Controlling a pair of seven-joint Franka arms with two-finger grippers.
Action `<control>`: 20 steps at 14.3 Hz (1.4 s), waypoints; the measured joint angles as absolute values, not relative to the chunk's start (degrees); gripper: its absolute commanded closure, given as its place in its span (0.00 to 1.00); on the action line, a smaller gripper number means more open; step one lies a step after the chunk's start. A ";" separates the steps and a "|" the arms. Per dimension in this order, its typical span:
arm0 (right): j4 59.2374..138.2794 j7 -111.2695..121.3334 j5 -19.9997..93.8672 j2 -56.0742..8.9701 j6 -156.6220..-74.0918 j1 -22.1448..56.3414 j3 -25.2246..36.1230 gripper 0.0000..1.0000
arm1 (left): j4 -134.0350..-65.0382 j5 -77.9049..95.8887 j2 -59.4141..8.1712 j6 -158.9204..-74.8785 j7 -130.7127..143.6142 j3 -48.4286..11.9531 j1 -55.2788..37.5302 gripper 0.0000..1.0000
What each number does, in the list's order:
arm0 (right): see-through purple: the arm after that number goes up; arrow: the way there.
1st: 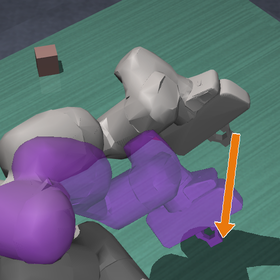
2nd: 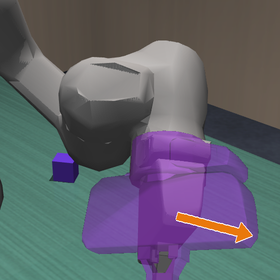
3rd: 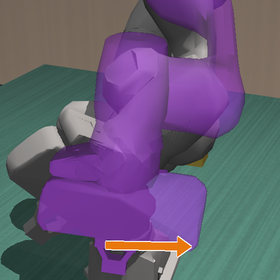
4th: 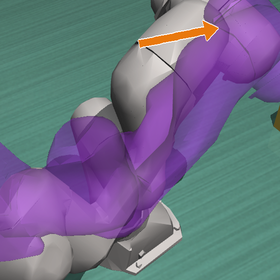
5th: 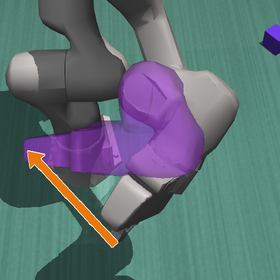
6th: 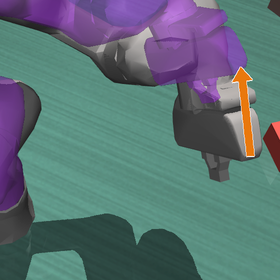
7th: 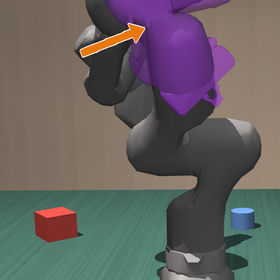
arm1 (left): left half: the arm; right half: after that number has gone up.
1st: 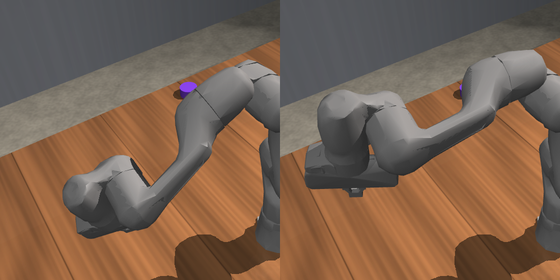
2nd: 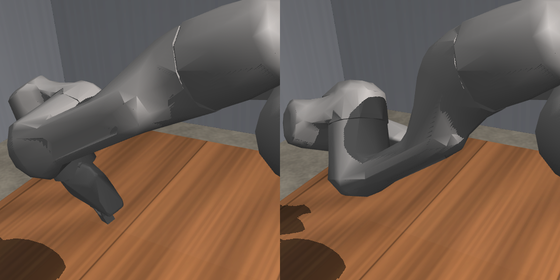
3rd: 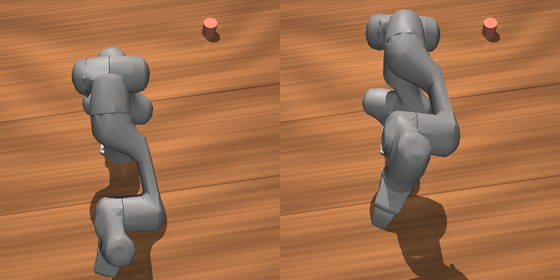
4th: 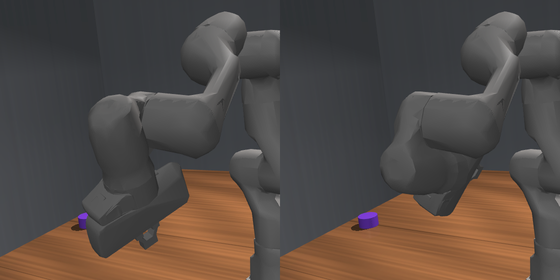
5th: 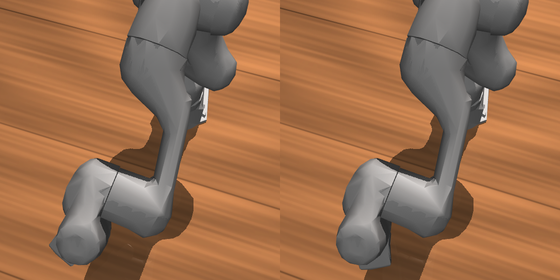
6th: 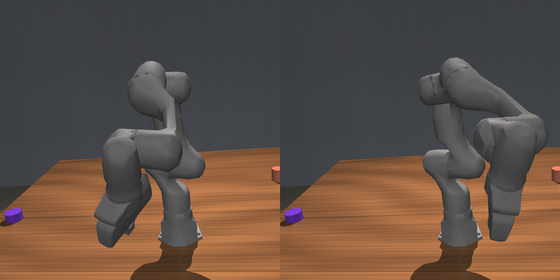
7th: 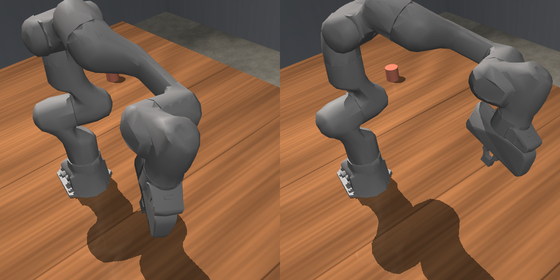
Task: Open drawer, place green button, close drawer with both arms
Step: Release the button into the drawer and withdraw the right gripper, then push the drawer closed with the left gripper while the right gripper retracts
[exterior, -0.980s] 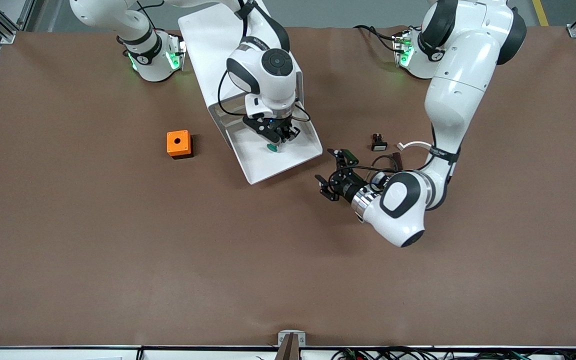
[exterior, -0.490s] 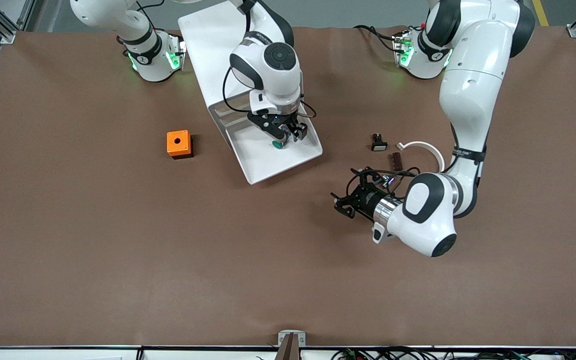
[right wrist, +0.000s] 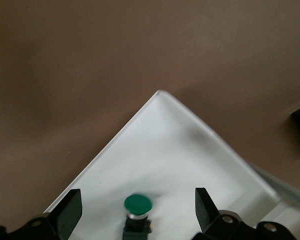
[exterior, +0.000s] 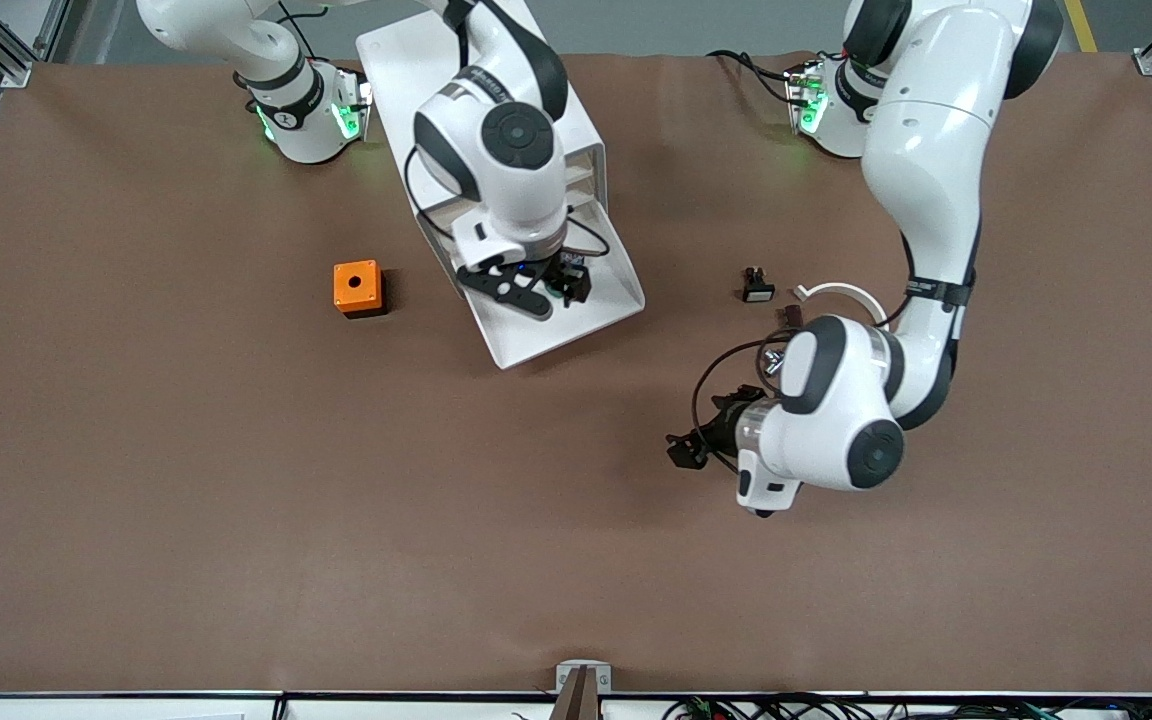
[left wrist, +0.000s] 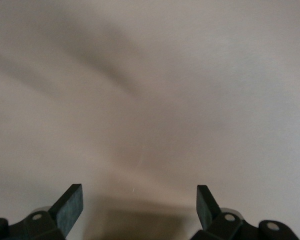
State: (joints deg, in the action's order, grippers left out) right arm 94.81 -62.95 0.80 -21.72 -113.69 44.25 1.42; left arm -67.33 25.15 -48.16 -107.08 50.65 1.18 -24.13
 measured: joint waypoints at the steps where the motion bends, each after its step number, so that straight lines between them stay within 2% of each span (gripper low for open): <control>1: 94.28 -59.03 0.80 -21.07 -111.87 42.40 1.49 0.00 | -67.39 23.69 -48.17 -109.02 50.65 1.17 -25.24 0.00; 5: 93.81 -44.11 0.76 -18.01 -105.84 34.07 1.73 0.00 | -67.51 18.47 -48.16 -113.54 50.66 1.17 -28.91 0.00; 16: 93.34 0.00 0.56 -5.49 -90.94 4.70 2.06 0.00 | -68.78 7.09 -48.18 -115.35 60.89 1.17 -39.36 0.00; 20: 90.33 8.29 0.15 -4.19 -86.74 -2.07 2.05 0.00 | -69.81 6.93 -48.21 -115.72 60.98 1.11 -41.34 0.00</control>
State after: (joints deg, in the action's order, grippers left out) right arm 90.33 8.29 0.15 -4.19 -86.74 -2.07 2.05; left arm -69.81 6.93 -48.21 -115.72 60.98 1.11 -41.34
